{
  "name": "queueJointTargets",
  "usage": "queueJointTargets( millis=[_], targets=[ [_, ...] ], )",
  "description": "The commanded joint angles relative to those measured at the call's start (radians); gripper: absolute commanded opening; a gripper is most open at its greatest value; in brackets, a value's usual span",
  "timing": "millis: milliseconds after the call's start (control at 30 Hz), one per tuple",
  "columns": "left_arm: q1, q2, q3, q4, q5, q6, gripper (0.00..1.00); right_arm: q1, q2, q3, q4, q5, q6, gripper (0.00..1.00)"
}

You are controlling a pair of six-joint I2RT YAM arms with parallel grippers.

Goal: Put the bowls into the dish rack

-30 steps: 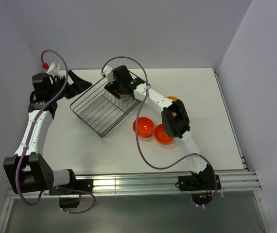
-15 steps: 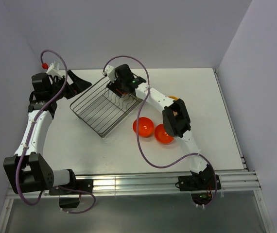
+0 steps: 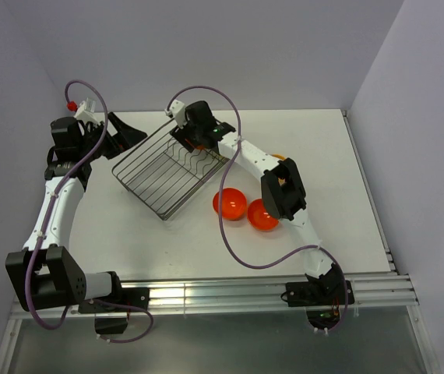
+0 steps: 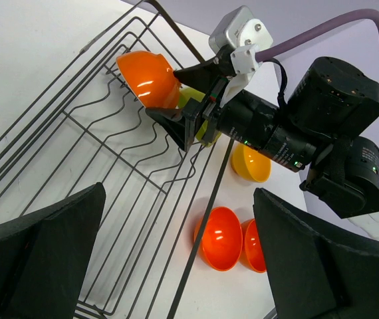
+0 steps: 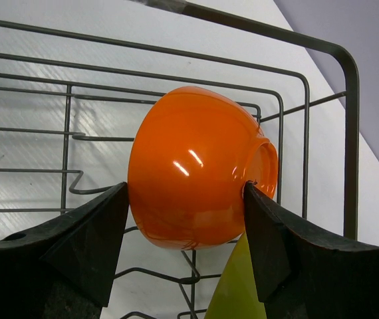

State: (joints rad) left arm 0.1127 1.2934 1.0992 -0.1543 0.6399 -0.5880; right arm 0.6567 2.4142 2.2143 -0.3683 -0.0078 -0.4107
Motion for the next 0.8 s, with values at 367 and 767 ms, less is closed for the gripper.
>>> queueJointTargets(
  millis=[367, 767],
  targets=[
    [0.005, 0.006, 0.028, 0.027, 0.023, 0.002, 0.99, -0.02, -0.013, 0.027, 0.091, 0.006, 0.015, 0.33],
    [0.012, 0.004, 0.016, 0.027, 0.024, 0.005, 0.99, -0.029, -0.021, 0.028, 0.16, 0.04, 0.062, 0.11]
  ],
)
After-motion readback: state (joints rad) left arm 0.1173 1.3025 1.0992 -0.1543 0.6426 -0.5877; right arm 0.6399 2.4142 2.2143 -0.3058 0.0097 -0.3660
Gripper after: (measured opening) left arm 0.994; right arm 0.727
